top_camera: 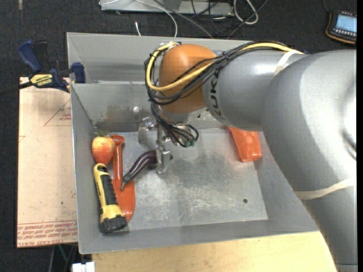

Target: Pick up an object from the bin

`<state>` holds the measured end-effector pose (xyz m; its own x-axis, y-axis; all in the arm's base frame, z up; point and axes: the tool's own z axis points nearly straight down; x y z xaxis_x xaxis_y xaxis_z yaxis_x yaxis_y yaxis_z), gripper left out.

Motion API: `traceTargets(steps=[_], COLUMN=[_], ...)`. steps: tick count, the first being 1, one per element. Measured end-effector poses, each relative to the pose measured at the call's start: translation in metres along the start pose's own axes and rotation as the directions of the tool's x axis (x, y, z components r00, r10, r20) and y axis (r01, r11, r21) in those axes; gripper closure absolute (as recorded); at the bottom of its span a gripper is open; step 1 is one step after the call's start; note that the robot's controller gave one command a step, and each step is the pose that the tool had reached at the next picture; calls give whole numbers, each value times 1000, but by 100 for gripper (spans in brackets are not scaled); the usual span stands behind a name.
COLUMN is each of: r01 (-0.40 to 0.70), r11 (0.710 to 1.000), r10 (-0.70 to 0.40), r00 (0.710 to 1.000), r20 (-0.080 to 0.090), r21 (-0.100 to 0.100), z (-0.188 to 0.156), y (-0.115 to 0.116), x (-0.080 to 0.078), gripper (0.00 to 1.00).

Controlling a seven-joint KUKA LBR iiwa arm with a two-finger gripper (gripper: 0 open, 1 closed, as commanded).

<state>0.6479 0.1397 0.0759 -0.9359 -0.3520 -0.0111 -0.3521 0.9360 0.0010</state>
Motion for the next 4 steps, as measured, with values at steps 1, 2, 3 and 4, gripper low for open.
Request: traceTargets(steps=[1,2,3,4], r01=[-16,-16,175,3], r11=[1000,1000,985,1000], r10=[16,16,-175,-3], r00=[1000,1000,984,1000], r20=[14,14,15,15], r21=[1,1,4,-1], z=[-19,-19,6,-109], y=[16,16,3,10], x=[-13,-13,-6,3], gripper=[100,100,100,100])
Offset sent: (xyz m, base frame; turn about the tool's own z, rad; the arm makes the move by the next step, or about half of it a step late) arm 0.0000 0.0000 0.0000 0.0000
